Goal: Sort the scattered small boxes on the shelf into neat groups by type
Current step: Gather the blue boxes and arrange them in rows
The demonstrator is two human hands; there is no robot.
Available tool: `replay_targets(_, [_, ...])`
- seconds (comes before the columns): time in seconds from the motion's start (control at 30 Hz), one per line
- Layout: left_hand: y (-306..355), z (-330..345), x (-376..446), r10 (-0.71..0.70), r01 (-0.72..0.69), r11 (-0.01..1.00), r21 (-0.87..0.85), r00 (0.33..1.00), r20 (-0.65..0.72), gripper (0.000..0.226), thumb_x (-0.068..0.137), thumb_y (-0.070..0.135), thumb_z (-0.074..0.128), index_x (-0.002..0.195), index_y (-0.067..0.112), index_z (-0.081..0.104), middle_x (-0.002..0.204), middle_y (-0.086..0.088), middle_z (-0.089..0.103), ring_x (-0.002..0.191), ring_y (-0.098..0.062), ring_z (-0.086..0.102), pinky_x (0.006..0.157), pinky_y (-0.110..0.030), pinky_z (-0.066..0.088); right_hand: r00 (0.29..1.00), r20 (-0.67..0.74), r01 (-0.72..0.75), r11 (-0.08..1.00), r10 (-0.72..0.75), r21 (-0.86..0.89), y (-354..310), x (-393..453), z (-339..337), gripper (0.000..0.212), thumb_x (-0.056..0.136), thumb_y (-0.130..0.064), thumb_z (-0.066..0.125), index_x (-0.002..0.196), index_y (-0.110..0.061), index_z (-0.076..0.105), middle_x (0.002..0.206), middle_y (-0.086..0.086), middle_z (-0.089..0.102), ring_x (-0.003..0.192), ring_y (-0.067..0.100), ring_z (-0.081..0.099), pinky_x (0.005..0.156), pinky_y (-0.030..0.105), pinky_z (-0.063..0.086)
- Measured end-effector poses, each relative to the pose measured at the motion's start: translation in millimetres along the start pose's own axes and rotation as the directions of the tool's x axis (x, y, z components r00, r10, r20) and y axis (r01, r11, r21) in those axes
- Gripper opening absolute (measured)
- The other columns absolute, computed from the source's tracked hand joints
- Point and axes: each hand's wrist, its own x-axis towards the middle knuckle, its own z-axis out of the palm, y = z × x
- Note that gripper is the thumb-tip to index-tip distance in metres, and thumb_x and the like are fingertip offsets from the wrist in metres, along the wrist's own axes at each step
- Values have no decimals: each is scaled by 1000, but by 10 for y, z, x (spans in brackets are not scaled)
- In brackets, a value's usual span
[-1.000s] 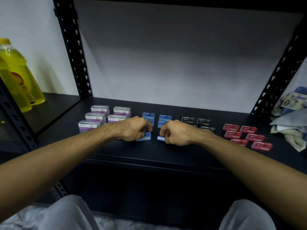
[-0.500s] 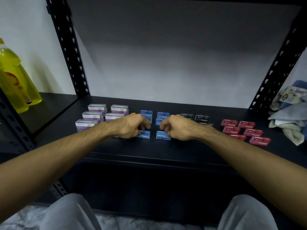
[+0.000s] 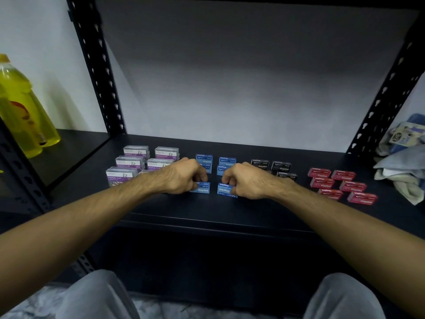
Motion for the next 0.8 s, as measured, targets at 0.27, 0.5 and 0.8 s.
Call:
replay_targets(0.27, [-17,14,32,-8,8,1000,-5,1000,-14,29,90,16,68,119,17,68,114,0,70,99,-13,64,82,-22,49,1000,-23,-3,997,1,-76,-16,9,-23,32,88,-6,63,120,-13,63,95,-5,61,82,11,56,63,17,39])
replay_targets(0.5, [-6,25,114,-27,26,999,-22,999,-27,32,92,16,65,125,16,64,123,-3,66,108,-17,63,85,-21,46,993,-115,1,1000,-1,-1,-59,70,-153,46,83,-7,66,127,-18,57,90,-6,57,77,12,57,59,22,39])
replay_targets(0.8, [-59,37,134,-25,25,999,-20,999,-22,30,91,17,66,121,17,66,119,-1,67,106,-16,64,89,-27,52,996,-87,-13,1000,14,19,-31,119,-7,42,83,-7,68,123,-19,58,103,-1,63,89,17,64,65,25,50])
